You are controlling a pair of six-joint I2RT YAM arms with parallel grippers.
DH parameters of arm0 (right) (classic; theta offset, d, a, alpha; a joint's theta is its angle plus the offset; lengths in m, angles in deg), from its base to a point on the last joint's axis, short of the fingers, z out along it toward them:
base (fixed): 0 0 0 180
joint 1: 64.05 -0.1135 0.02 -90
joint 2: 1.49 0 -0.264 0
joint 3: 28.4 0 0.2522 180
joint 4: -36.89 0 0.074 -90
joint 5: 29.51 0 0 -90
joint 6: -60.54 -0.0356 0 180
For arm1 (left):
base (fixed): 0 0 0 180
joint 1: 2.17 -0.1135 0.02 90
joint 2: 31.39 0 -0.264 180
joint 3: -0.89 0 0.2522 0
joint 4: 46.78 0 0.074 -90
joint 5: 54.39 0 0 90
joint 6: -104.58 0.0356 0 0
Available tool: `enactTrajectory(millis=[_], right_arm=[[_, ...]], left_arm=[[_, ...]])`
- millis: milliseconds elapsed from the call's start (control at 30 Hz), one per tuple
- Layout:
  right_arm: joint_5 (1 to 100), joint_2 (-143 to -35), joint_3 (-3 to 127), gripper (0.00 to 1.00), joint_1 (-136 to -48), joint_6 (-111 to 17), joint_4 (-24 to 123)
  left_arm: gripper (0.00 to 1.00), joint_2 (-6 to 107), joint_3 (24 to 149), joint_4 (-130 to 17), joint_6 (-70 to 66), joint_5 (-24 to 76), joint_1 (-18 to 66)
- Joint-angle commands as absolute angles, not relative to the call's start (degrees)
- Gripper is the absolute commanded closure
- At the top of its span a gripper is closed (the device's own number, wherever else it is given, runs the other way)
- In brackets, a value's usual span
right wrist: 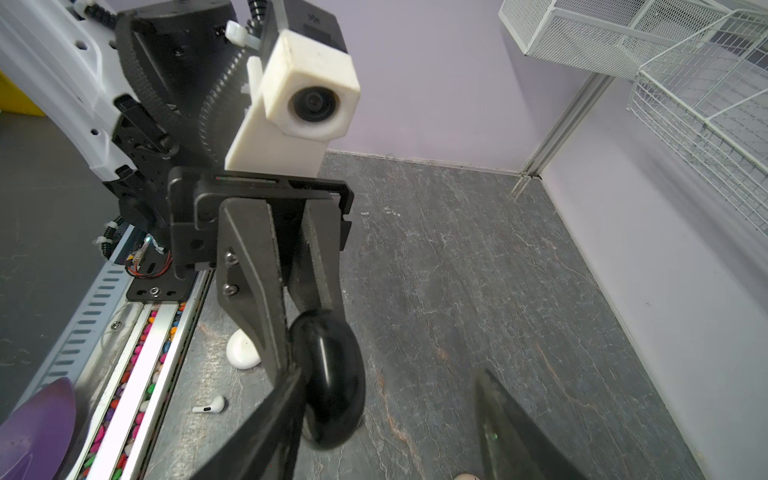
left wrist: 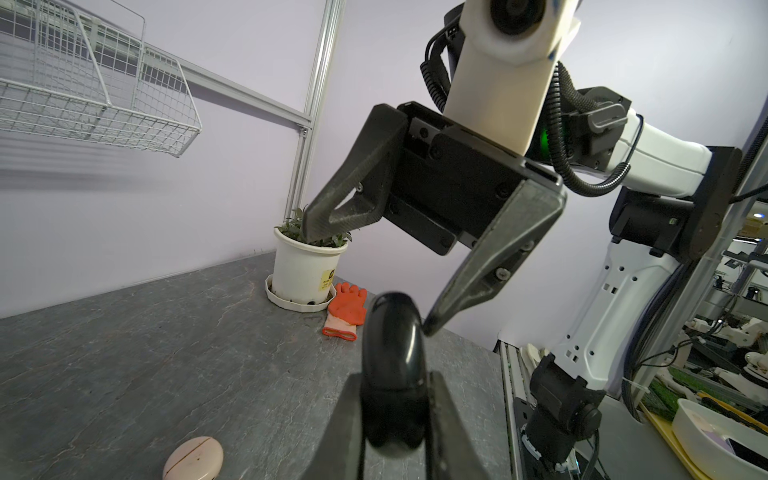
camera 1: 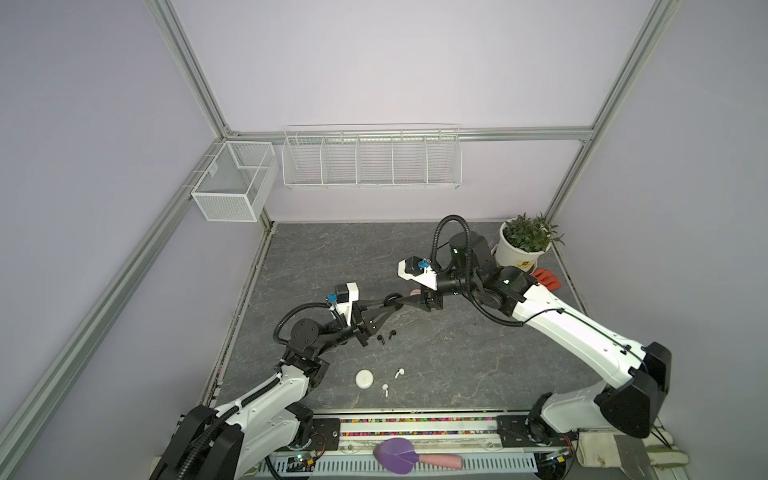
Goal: Insert the wireless bluetooth earbuds into the charging case
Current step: 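Pull the black case lid open with the right gripper while the left gripper holds it, then move the open right gripper down over the black earbuds on the table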
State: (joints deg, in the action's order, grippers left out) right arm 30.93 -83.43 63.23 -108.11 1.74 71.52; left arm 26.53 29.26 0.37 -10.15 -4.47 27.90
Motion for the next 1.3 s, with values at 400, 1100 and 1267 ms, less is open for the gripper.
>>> enactTrajectory(millis=[400, 1100, 1267], right_arm=[[32.08, -87.33, 68.10, 0.33, -109.01, 1.31, 71.69], [47.32, -90.18, 74.53, 0.33, -108.92, -24.47, 77.06], [54.02, -89.22, 62.48, 0.36, -108.97, -40.13, 72.65]], left_arm=[[1.00, 22.77, 27.97, -1.46, -9.28, -3.72, 28.18], [1.00, 15.15, 23.53, -4.90, -11.08, 5.11, 28.17], [1.00, 7.05, 22.80, -15.77, -9.49, 11.09, 28.16]])
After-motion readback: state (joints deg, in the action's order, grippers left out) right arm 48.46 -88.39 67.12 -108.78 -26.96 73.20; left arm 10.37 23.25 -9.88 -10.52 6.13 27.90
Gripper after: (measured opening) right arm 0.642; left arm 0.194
